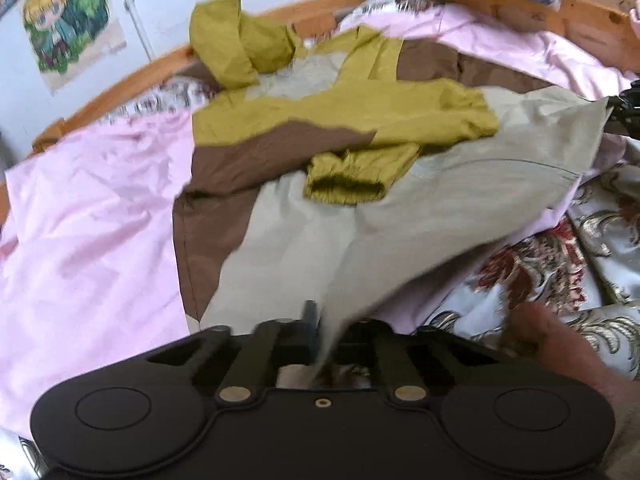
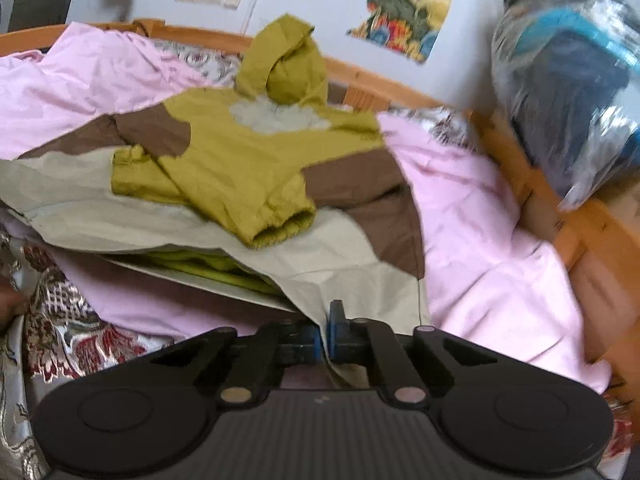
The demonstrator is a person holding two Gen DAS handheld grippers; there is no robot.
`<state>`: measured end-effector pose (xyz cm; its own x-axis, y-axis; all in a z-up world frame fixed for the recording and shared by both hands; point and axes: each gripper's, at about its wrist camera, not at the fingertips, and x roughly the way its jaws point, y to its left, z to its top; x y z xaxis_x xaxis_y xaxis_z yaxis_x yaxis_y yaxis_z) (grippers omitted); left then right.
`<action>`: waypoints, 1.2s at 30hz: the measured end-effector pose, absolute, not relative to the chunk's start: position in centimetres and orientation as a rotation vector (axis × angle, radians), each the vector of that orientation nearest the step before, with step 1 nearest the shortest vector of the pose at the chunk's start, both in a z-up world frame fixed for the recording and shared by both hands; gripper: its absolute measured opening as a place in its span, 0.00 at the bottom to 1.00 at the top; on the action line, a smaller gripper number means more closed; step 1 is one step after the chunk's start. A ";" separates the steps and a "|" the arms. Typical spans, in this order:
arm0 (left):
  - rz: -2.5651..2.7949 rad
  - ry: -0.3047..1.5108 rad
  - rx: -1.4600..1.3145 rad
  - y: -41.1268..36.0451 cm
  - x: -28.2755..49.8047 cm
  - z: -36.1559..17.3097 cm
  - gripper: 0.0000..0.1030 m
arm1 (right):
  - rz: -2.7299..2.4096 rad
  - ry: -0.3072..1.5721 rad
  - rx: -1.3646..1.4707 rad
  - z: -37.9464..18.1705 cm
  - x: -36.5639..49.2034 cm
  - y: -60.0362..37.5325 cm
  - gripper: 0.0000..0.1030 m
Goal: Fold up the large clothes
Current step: 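Lift the hem with both grippers and fold it over toward the hood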
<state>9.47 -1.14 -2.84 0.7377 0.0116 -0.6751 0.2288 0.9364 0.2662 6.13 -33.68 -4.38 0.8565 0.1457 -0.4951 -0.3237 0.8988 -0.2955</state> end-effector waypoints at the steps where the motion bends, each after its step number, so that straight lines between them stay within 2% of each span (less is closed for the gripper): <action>1: -0.115 0.706 0.342 -1.2 8.9 -2.5 0.01 | 0.250 0.470 -0.375 -3.9 5.7 -33.8 0.02; 5: -0.088 0.601 0.257 -0.4 6.5 0.3 0.00 | 0.239 0.418 -0.353 -1.0 3.5 -34.2 0.02; 14: -0.122 0.491 0.197 1.4 0.0 8.9 0.00 | 0.228 0.253 -0.347 6.8 -4.5 -34.9 0.02; 19: -0.125 0.456 0.211 1.7 -1.0 12.5 0.00 | 0.233 0.175 -0.358 10.4 -4.2 -34.6 0.02; 23: -0.118 0.436 0.250 2.0 2.7 14.6 0.00 | 0.219 0.098 -0.411 12.4 0.2 -33.5 0.02; 28: -0.081 0.464 0.230 3.3 11.3 16.0 0.00 | 0.231 0.093 -0.449 12.1 8.4 -31.7 0.01; 36: 0.007 0.510 0.312 3.4 25.5 14.6 0.01 | 0.213 0.148 -0.437 10.5 22.1 -29.9 0.01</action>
<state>25.46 3.37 14.60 0.8736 0.0841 -0.4794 0.0705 0.9527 0.2957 22.07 -29.88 10.50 0.9672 0.1719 -0.1871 -0.2351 0.8846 -0.4026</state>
